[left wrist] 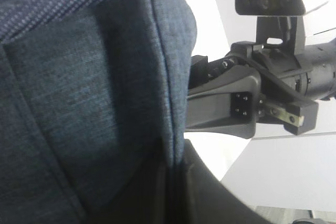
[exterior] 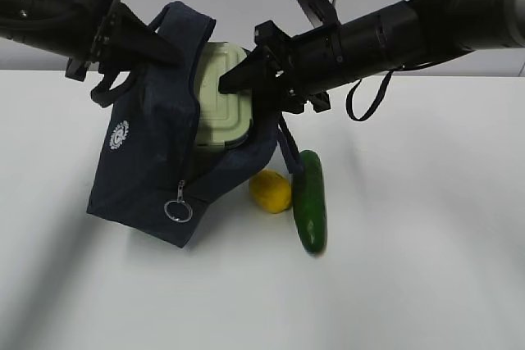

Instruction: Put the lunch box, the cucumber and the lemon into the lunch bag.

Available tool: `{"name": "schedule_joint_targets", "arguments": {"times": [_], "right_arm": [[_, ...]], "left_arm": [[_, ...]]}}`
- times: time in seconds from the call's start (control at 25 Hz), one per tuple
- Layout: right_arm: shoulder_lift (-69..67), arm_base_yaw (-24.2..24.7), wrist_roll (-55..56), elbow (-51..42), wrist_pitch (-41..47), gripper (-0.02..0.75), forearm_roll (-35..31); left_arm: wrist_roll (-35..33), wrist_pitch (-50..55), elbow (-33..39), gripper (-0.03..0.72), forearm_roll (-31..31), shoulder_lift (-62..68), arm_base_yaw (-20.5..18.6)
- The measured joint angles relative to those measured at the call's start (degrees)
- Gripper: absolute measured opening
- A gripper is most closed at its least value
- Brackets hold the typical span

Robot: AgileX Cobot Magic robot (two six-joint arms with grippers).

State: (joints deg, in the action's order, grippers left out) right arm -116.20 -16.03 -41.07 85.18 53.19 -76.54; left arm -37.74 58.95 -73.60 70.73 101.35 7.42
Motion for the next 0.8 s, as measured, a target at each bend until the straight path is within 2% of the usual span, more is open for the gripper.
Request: {"name": "schedule_joint_targets", "arguments": {"times": [0.28,0.8], "right_arm": [[-1.1,0.0,-0.8,0.0,-2.4,0.355,0.1],[-7.9,-1.5,-1.1,0.2,-1.8,0.355,-5.9]], "left_arm": [[-3.5,0.0,-0.1,-0.009,3.7,2.8,0.0],[-8.2,0.5,-0.1,-0.010,6.7,8.3,0.0]]}}
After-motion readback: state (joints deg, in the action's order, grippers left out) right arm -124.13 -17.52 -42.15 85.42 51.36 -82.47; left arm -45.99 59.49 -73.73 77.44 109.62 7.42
